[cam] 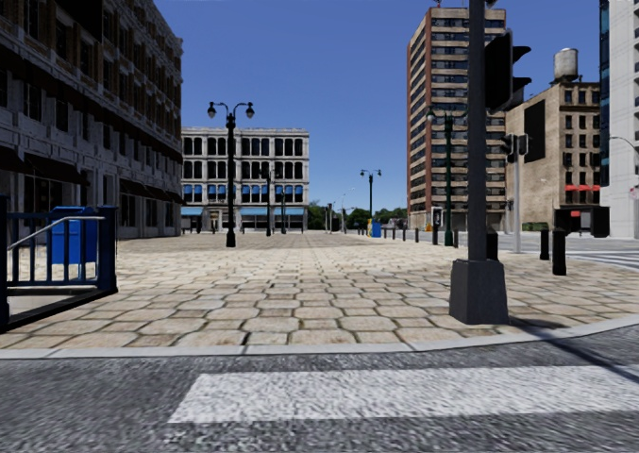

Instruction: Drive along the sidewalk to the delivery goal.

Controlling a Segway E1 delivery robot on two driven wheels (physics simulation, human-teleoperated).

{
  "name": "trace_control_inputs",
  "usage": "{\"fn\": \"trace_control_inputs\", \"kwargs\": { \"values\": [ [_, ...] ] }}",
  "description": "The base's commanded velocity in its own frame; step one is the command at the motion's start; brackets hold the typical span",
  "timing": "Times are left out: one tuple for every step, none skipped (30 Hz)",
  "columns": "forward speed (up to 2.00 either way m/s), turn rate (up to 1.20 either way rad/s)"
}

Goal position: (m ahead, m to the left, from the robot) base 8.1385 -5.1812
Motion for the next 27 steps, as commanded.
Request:
{"fn": "trace_control_inputs", "kwargs": {
  "values": [
    [2.00, 0.00],
    [2.00, 0.00],
    [2.00, 0.00],
    [2.00, 0.00],
    [2.00, 0.00],
    [2.00, 0.00],
    [2.00, 0.00],
    [2.00, 0.00],
    [2.00, 0.00],
    [2.00, 0.00],
    [2.00, 0.00],
    [2.00, 0.00],
    [2.00, 0.00],
    [2.00, 0.00],
    [2.00, 0.00],
    [2.00, 0.00],
    [2.00, 0.00],
    [2.00, 0.00],
    [1.95, 0.00],
    [1.89, 0.00],
    [1.88, -0.02],
    [1.88, -0.02],
    [1.86, -0.03],
    [1.82, -0.03],
    [1.82, -0.03],
    [1.78, -0.05],
    [1.67, -0.08]
  ]
}}
